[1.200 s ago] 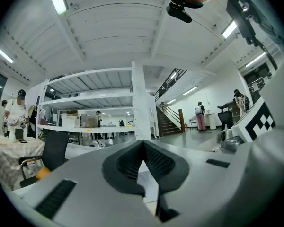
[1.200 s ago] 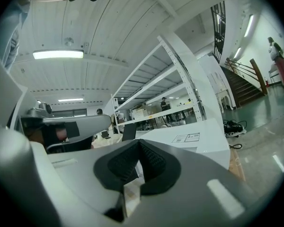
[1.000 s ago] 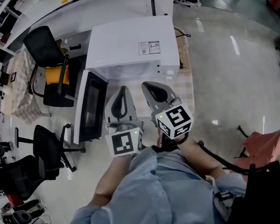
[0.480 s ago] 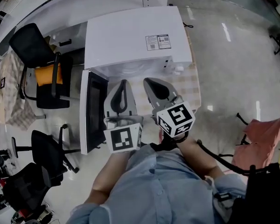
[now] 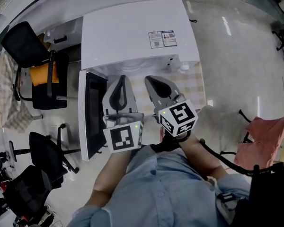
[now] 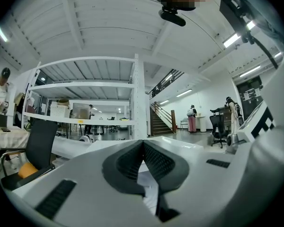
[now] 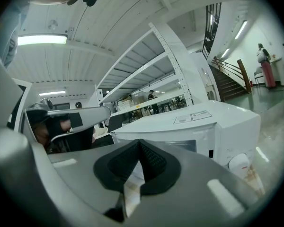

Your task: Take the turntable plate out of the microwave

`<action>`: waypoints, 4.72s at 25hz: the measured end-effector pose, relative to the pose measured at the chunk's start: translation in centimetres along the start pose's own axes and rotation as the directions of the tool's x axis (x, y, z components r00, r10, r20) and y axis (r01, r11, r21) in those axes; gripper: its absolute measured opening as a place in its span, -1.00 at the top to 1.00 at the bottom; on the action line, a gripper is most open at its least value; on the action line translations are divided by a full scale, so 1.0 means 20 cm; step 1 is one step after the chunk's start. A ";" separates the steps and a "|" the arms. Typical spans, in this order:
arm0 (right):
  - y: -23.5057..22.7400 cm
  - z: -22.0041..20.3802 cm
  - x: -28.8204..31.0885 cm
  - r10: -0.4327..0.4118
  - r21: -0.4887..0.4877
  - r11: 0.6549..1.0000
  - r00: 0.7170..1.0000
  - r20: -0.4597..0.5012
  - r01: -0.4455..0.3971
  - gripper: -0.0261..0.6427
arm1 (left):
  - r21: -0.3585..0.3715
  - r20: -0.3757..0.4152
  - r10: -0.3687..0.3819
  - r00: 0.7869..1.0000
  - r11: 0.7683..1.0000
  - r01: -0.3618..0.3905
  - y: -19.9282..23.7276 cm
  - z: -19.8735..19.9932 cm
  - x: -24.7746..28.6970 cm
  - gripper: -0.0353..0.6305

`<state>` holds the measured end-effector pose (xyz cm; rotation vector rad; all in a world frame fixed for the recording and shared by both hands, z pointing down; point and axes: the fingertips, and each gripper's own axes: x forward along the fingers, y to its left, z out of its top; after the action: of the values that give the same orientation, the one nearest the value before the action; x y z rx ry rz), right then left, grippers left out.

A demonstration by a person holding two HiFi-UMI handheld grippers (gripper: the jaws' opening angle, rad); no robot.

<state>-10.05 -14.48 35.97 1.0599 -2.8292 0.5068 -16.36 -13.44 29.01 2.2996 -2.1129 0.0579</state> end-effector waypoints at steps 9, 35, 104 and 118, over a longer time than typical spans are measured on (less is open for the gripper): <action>-0.07 -0.17 0.08 -0.014 0.016 1.000 1.000 0.001 0.014 0.94 | -0.004 0.007 -0.003 1.000 1.000 0.003 0.05 -0.19 0.06 0.87; -0.23 -0.88 0.43 -0.038 0.286 0.957 0.998 -0.051 0.051 0.94 | 0.017 -0.019 -0.054 0.998 0.998 0.054 0.15 -0.69 0.26 0.87; -0.33 -0.93 0.66 -0.030 0.851 0.524 0.999 0.038 -0.017 0.73 | -0.061 -0.136 0.013 0.991 0.998 -0.022 0.37 -0.56 0.24 0.87; -0.22 -0.98 0.52 -0.010 0.865 0.499 0.998 0.062 -0.049 0.74 | -0.067 -0.152 -0.029 0.988 0.998 0.020 0.27 -0.57 0.17 0.87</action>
<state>-15.95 -17.67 57.62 1.1052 -2.5449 2.1001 -21.66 -16.82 40.53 2.2073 -1.9827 0.1578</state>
